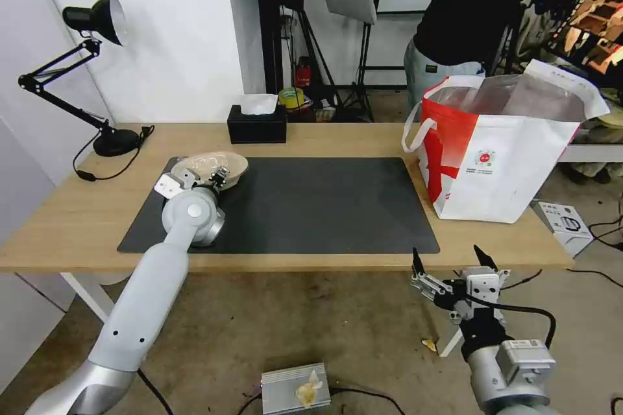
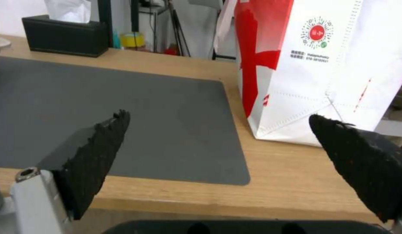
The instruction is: Pick up the trash from the table and place it into the takeout bag.
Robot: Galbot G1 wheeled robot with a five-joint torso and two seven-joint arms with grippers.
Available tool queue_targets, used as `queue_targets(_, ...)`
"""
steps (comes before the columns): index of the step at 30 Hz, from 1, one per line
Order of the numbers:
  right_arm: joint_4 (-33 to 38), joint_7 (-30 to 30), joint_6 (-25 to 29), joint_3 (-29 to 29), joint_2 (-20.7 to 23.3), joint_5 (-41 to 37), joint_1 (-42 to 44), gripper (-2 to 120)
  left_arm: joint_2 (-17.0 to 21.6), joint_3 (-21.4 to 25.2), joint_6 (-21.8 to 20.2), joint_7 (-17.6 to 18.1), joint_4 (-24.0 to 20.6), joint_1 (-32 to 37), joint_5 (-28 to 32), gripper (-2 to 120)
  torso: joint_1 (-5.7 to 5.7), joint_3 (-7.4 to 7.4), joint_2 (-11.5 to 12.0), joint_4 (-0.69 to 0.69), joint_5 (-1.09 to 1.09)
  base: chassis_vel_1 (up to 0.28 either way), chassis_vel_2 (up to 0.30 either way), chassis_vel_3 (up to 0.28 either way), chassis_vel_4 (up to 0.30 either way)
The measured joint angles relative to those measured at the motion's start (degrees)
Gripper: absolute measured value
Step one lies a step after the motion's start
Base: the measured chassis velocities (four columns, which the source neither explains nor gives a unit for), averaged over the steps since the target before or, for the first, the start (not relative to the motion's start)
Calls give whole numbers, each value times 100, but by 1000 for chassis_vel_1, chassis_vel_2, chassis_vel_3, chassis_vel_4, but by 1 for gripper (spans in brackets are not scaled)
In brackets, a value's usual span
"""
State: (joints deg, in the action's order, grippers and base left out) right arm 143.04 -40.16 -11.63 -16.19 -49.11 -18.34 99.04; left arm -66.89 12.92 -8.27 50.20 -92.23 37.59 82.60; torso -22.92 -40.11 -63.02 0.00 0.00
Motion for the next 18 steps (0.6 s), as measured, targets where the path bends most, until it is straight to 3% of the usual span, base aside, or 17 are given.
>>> queue_targets(15,0,0,0,0,0,0,0,100,-25,-38,11,-8,-70,50,-53,1,0,0,0,0,0,0,0,0,0)
queue_targets(18,0,0,0,0,0,0,0,100,-25,-43,16,-7,-88,54,-69,0,0,0,0,0,0,0,0,0,0)
